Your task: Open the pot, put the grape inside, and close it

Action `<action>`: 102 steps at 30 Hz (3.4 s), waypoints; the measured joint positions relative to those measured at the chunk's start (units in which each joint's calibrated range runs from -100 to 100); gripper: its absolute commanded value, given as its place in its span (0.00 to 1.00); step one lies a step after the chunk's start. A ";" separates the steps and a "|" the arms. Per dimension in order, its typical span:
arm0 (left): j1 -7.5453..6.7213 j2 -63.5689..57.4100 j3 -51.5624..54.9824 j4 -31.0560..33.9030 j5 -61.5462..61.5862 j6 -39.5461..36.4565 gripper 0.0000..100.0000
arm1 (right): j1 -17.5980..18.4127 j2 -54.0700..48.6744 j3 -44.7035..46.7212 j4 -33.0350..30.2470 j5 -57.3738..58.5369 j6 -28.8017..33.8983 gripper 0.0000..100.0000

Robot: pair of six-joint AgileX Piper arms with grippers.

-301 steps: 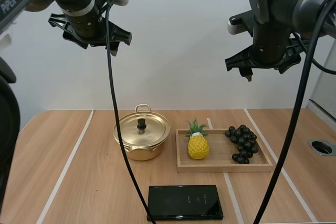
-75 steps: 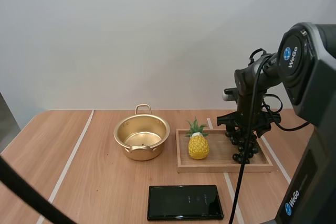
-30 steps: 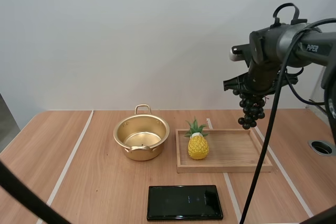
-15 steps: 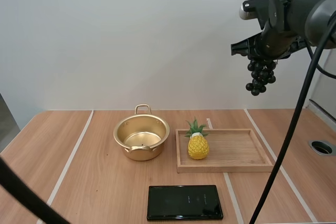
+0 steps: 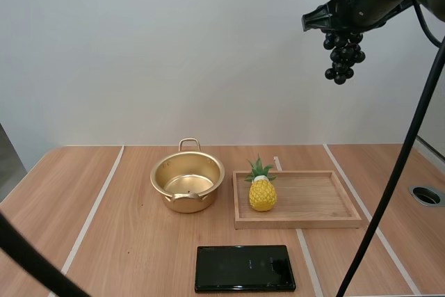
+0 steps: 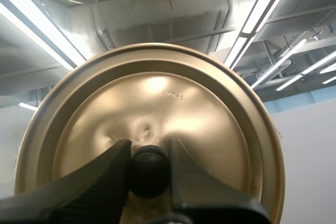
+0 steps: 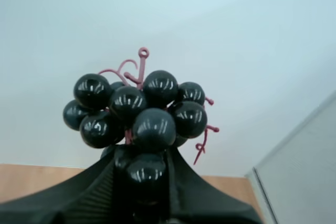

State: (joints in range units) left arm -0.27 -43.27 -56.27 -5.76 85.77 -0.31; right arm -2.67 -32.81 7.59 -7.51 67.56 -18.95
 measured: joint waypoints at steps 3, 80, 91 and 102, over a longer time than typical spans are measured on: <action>0.00 0.00 0.00 0.00 0.19 0.00 0.00 | 0.00 0.00 -1.41 11.63 4.51 -5.73 0.00; 0.00 0.54 0.00 0.10 3.63 2.13 0.00 | 24.40 34.83 -1.88 10.66 8.23 -18.09 0.00; 0.00 0.84 0.00 0.10 7.75 2.13 0.00 | 24.40 41.63 -1.88 7.51 7.85 -15.98 0.00; 0.00 0.84 0.00 0.10 8.82 2.13 0.00 | 24.40 44.57 -0.73 1.17 7.47 -12.49 0.00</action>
State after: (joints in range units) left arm -0.27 -42.43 -56.27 -5.66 94.60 1.82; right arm 21.74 11.76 6.86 -6.34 75.03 -31.44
